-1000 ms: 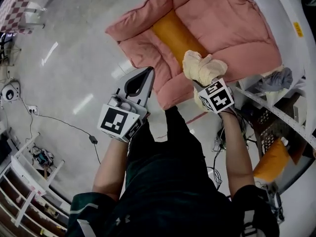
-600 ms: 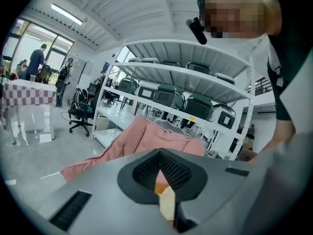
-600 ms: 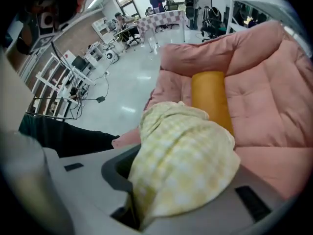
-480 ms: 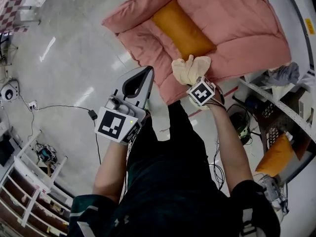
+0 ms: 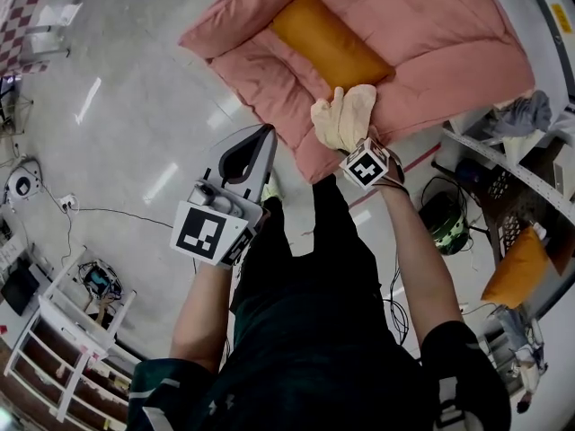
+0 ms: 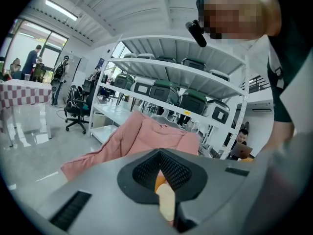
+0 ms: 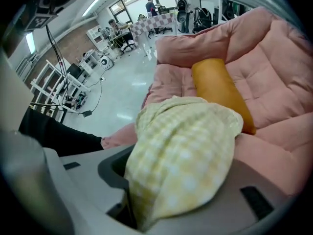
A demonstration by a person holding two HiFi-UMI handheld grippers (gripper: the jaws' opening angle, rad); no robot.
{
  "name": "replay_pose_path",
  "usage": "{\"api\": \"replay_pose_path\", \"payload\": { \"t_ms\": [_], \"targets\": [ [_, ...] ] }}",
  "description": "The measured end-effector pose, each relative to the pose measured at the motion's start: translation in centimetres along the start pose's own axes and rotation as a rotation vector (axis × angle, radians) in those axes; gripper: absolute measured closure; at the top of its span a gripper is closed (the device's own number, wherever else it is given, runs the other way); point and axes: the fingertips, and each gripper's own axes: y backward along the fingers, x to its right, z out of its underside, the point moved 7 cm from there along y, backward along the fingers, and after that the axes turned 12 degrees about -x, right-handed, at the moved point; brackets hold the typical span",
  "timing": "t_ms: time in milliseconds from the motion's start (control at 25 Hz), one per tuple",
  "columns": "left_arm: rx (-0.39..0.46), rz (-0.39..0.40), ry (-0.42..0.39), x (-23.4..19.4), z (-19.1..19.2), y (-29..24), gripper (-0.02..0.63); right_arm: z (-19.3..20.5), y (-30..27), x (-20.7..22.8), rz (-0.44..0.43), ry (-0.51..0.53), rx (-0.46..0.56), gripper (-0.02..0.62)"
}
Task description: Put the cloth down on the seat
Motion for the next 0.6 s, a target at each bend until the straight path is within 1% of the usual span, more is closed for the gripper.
{"api": "replay_pose_path", "payload": {
  "t_ms": [120, 280, 440, 600],
  "targets": [
    [0.004, 0.001, -0.004, 0.4, 0.2, 0.3, 0.601, 0.4, -0.6, 0.1, 0.002, -0.045, 0.0, 0.37],
    [0.009, 0.005, -0.007, 0.7, 0.3, 1.1, 0.601, 0.4, 0.8, -0.1, 0.016, -0.114, 0.044, 0.28],
    [0.005, 0.02, -0.015, 1.2, -0.1, 1.8, 0.601, 1.0, 3.4, 0.6, 0.034, -0.241, 0.148, 0.267],
    [-0.001, 0.028, -0.014, 1.6, -0.5, 2.1, 0.601, 1.9, 5.9, 0.9, 0.033, -0.3, 0.167, 0.267]
  ]
}}
